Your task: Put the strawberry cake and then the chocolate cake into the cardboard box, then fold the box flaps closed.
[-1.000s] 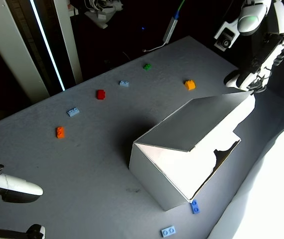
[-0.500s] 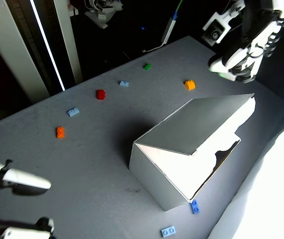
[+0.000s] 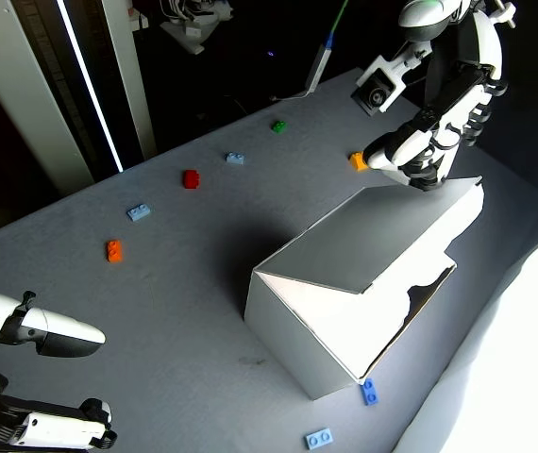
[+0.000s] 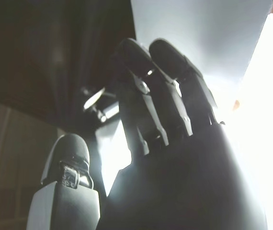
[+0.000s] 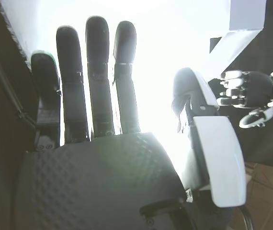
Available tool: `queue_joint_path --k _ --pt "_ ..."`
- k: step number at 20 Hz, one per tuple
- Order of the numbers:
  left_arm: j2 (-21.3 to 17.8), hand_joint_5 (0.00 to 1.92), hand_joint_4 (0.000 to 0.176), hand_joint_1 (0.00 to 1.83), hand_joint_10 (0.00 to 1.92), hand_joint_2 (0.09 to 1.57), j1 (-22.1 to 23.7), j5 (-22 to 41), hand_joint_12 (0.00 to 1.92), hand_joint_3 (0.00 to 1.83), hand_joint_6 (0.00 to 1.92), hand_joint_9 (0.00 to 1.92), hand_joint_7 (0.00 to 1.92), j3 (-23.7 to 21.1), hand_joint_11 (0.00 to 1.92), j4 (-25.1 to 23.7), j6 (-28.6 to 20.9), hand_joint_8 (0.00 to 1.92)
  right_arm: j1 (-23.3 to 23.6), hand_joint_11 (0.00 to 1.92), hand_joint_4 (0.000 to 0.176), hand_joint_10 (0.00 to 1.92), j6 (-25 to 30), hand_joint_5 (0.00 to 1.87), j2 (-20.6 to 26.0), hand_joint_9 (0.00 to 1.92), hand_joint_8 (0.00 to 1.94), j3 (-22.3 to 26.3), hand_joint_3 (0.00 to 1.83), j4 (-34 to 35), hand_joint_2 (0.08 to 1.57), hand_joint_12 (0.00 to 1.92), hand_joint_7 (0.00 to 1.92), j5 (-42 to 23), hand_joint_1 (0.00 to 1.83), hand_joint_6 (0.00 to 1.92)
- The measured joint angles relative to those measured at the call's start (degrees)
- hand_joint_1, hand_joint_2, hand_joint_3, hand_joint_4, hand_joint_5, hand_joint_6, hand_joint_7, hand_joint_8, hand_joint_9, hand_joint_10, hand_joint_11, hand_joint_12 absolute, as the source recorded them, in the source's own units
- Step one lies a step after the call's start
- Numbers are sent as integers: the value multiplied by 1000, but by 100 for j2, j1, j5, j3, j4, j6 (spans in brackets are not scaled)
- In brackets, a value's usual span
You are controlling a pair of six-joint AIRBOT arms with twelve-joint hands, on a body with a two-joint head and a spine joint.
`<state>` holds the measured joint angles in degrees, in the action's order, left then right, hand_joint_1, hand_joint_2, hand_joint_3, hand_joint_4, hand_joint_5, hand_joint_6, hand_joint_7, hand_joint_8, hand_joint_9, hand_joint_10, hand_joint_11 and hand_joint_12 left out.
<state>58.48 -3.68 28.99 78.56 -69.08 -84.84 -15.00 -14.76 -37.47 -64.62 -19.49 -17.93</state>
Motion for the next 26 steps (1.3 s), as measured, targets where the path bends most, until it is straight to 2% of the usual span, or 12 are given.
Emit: queue_joint_path --k 2,5,8,12,15,26 --pt "125 621 0 165 918 1269 -177 0 1606 1 2 634 842 63 319 243 234 1 0 267 0 1348 0 664 0 537 1100 2 0 -2 1317 1813 729 -4 59 1055" --pt "240 621 0 172 916 1270 -321 17 1606 1 2 636 842 166 323 328 339 1 0 258 0 1340 -13 668 0 538 1073 2 0 -2 1319 1821 738 -2 53 1024" --pt "385 624 0 179 913 1271 -476 9 1603 1 3 632 842 223 323 44 382 1 -2 280 0 1303 -20 688 0 565 1034 13 0 -2 1317 1792 768 -9 56 1006" --pt "605 612 0 166 904 1268 -549 59 1594 1 0 624 837 326 314 -358 380 0 -2 253 0 1344 -33 660 0 544 1084 13 1 -2 1328 1832 740 2 54 1068" --pt "778 617 0 181 901 1268 -601 190 1590 0 2 627 837 463 324 -387 356 0 -2 256 0 1352 -50 666 0 540 1093 37 0 0 1318 1827 730 0 66 1063" --pt "857 615 0 183 906 1267 -940 385 1588 0 2 631 841 525 323 -341 142 2 -24 251 0 1342 -83 657 0 549 1080 57 1 -2 1320 1839 739 -4 49 1081"
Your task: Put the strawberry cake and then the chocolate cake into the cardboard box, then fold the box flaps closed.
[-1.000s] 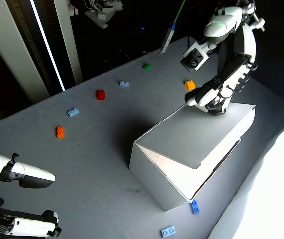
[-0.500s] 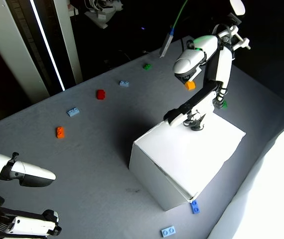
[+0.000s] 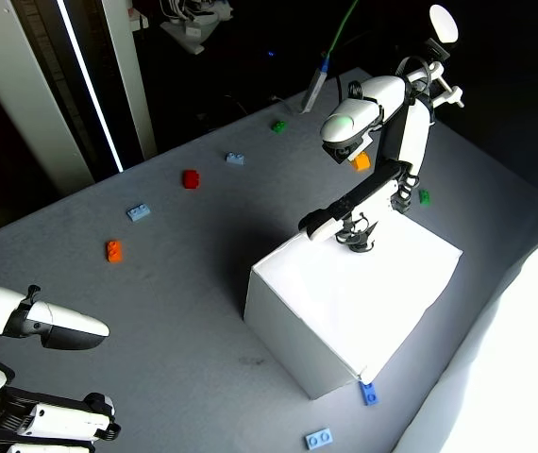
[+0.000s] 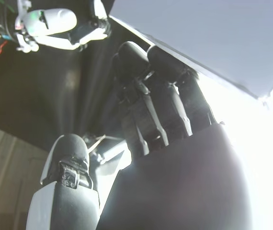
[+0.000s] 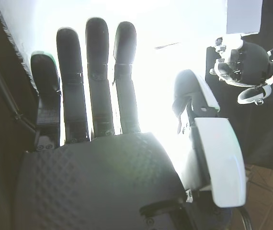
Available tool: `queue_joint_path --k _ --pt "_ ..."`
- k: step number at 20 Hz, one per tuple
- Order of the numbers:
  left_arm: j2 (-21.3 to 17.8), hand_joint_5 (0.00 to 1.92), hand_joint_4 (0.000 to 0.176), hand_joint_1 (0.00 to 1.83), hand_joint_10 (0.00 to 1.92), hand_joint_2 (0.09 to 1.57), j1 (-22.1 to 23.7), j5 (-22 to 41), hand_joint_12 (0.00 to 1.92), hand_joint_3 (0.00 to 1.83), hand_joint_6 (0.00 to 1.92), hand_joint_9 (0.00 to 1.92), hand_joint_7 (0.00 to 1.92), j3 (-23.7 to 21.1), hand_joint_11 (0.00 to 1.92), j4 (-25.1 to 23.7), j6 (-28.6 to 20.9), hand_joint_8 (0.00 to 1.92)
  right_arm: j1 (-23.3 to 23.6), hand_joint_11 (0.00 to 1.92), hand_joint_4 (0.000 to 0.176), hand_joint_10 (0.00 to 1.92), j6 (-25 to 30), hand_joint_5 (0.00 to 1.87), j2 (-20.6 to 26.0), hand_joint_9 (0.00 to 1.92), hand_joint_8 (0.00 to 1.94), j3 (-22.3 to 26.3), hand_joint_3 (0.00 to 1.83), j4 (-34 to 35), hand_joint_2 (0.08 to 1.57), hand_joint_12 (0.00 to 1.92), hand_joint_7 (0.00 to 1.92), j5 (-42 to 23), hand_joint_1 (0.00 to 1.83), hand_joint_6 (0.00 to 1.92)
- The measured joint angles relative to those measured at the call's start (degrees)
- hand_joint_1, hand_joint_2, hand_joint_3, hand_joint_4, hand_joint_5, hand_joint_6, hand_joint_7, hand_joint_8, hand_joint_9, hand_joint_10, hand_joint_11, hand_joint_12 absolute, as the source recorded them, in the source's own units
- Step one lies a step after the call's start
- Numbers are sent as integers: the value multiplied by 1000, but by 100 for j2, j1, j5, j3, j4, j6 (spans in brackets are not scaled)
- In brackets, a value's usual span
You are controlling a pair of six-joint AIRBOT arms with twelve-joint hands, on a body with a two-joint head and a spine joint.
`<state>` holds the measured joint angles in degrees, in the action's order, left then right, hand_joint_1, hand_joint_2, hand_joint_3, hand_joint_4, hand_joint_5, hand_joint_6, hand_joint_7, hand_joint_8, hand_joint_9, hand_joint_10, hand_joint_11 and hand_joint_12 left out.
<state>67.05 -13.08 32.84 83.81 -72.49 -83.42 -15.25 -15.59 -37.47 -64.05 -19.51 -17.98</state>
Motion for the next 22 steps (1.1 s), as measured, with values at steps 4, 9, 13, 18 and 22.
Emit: queue_joint_path --k 4,9,13,18,22 --pt "24 624 0 196 897 1263 -20 -2 1582 0 5 633 838 0 322 9 -20 0 0 251 0 1317 2 661 0 572 1027 20 0 0 1316 1839 760 -2 63 1047" --pt "48 641 0 188 894 1262 160 125 1593 0 8 652 835 105 340 -374 -140 3 0 275 0 1362 -4 664 0 560 1072 28 0 0 1309 1830 751 0 109 1067" --pt "59 632 0 210 884 1255 372 284 1596 0 3 655 848 240 336 -826 -343 7 0 283 0 1359 -11 662 0 566 1101 28 0 2 1313 1831 744 -2 83 1070" --pt "157 616 0 181 874 1264 590 400 1585 2 0 640 842 516 338 -1134 -402 3 0 280 0 1344 -17 659 0 567 1107 28 1 0 1320 1826 746 0 63 1086" --pt "400 612 0 175 863 1269 649 407 1596 2 0 637 838 824 327 -1156 -413 1 0 299 0 1360 -17 670 0 569 1108 39 0 0 1319 1825 743 -7 102 1064"
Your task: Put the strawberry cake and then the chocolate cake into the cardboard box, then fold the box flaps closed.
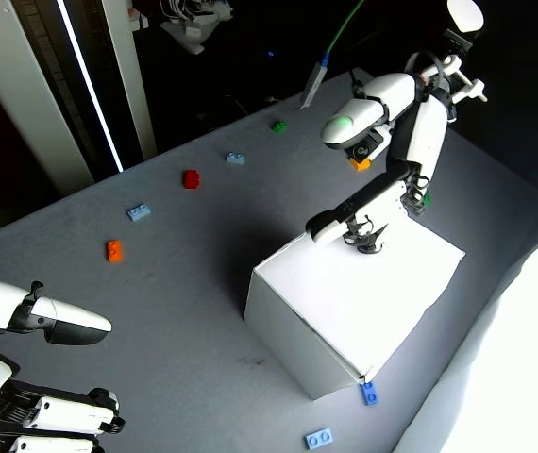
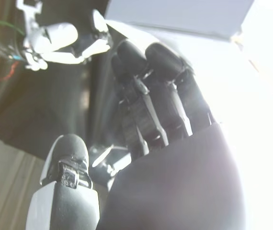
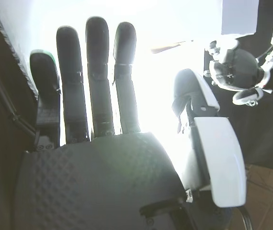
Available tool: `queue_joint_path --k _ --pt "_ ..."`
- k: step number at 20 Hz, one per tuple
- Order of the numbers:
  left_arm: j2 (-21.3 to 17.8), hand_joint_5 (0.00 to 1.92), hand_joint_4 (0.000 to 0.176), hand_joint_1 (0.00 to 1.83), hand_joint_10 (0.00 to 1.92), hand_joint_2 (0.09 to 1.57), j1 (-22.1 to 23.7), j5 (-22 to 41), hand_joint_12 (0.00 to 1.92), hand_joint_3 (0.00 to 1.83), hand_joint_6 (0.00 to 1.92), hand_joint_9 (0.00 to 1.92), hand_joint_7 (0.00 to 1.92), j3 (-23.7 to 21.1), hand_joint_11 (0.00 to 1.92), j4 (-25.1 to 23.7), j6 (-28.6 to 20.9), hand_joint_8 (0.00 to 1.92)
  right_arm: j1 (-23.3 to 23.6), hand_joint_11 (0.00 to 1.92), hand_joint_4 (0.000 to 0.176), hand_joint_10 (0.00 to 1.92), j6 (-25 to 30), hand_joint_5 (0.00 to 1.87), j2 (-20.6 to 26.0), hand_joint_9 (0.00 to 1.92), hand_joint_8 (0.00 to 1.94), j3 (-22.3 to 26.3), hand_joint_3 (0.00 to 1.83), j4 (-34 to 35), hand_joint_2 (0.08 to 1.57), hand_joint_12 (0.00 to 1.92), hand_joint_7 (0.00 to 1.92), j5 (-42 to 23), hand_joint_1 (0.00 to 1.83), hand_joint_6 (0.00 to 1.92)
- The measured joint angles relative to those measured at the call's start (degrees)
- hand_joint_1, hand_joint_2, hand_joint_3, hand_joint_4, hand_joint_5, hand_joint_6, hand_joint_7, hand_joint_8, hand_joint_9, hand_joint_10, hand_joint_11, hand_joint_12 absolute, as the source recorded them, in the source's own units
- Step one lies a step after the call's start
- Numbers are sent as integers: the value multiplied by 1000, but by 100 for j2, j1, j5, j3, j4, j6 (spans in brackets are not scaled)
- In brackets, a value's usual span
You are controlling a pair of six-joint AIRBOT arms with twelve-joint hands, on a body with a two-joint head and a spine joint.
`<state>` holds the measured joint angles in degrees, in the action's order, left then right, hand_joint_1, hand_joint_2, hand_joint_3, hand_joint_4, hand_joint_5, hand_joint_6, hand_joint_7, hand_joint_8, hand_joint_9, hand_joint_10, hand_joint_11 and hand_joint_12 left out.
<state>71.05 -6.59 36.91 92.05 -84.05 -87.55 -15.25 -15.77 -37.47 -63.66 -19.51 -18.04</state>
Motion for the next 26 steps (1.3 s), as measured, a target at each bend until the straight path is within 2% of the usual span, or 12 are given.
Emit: queue_joint_path --k 6,11,14,17,20,26 --pt "352 620 0 173 875 1263 59 -9 1596 0 2 653 840 437 341 74 26 1 0 302 0 1358 -2 664 0 551 1098 0 1 0 1323 1817 719 -9 79 1049" --pt "341 618 0 178 908 1264 -214 -133 1604 0 1 635 841 348 338 389 -103 1 0 300 0 1359 -4 657 0 538 1103 0 0 0 1317 1807 707 -4 77 1054" --pt "328 616 0 179 908 1265 -227 -160 1602 1 1 632 836 317 322 396 -109 0 0 295 0 1382 -11 653 0 530 1143 0 1 0 1319 1826 698 -7 85 1084" --pt "306 604 0 153 912 1275 -157 -146 1602 4 1 614 823 319 321 345 -127 0 0 278 0 1388 -20 661 0 522 1119 0 1 0 1326 1845 700 -9 96 1033" --pt "295 615 0 166 913 1269 9 -68 1598 0 6 640 840 369 341 -4 -201 7 0 276 0 1381 -20 643 0 532 1114 0 2 2 1331 1833 705 -9 55 1085" --pt "-109 615 0 174 904 1266 697 46 1598 0 5 639 834 400 337 -1318 -713 3 0 292 0 1342 -26 677 0 557 1056 0 0 0 1324 1807 734 0 71 1010"
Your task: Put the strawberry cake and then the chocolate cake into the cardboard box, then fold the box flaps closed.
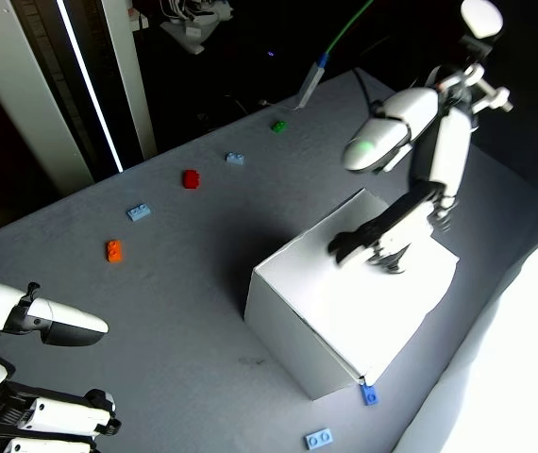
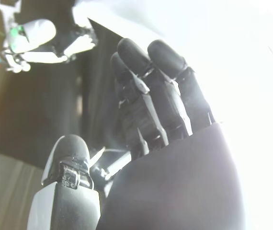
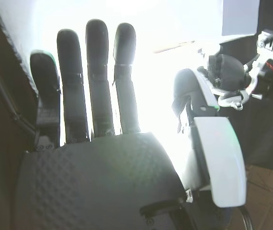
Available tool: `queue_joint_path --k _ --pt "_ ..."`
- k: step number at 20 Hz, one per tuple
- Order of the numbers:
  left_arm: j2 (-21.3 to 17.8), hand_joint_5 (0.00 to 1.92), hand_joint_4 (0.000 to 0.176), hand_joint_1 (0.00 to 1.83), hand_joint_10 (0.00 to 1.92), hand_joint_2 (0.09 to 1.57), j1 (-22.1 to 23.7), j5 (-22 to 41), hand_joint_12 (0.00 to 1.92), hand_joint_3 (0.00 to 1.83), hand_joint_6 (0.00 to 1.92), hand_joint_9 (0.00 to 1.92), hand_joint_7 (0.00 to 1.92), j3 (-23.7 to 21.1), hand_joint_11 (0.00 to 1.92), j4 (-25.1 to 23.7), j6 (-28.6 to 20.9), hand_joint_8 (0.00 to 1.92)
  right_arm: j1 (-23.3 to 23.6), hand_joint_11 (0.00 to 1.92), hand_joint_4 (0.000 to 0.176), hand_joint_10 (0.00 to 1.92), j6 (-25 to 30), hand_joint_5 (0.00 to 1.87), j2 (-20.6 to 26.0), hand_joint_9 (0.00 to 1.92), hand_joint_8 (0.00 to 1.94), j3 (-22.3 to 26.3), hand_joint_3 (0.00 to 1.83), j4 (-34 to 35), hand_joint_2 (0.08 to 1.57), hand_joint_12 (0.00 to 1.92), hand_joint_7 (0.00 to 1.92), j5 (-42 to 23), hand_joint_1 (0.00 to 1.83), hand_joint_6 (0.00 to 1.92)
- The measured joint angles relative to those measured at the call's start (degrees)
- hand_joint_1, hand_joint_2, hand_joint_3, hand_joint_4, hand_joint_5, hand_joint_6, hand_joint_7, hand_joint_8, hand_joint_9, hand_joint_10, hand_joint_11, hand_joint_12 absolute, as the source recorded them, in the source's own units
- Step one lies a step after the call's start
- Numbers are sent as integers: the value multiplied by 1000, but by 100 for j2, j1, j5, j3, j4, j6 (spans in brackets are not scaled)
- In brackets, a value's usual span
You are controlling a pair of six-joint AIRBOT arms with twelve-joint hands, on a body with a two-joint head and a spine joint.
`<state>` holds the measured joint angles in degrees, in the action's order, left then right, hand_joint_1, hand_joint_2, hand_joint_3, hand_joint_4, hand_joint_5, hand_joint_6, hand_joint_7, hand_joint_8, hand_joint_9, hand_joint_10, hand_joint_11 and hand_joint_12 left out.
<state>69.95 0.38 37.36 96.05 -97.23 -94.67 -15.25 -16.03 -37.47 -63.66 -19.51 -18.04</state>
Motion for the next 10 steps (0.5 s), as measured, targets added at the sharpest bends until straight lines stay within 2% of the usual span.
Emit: queue_joint_path --k 4,7,10 --pt "-328 620 0 168 862 1266 509 295 1572 1 4 651 837 -170 338 -1158 -595 1 0 292 0 1376 -13 670 0 549 1130 0 1 0 1323 1827 718 -7 54 1047" --pt "-525 607 0 169 867 1270 846 632 1578 2 0 659 837 -361 344 -2006 -940 1 0 298 0 1348 -17 662 0 565 1086 0 0 0 1322 1812 731 -9 44 1031" --pt "-833 619 0 181 874 1271 1121 914 1577 2 4 656 845 -656 342 -3069 -1204 4 0 290 0 1375 -17 650 0 544 1143 0 0 0 1327 1828 709 -7 53 1069"
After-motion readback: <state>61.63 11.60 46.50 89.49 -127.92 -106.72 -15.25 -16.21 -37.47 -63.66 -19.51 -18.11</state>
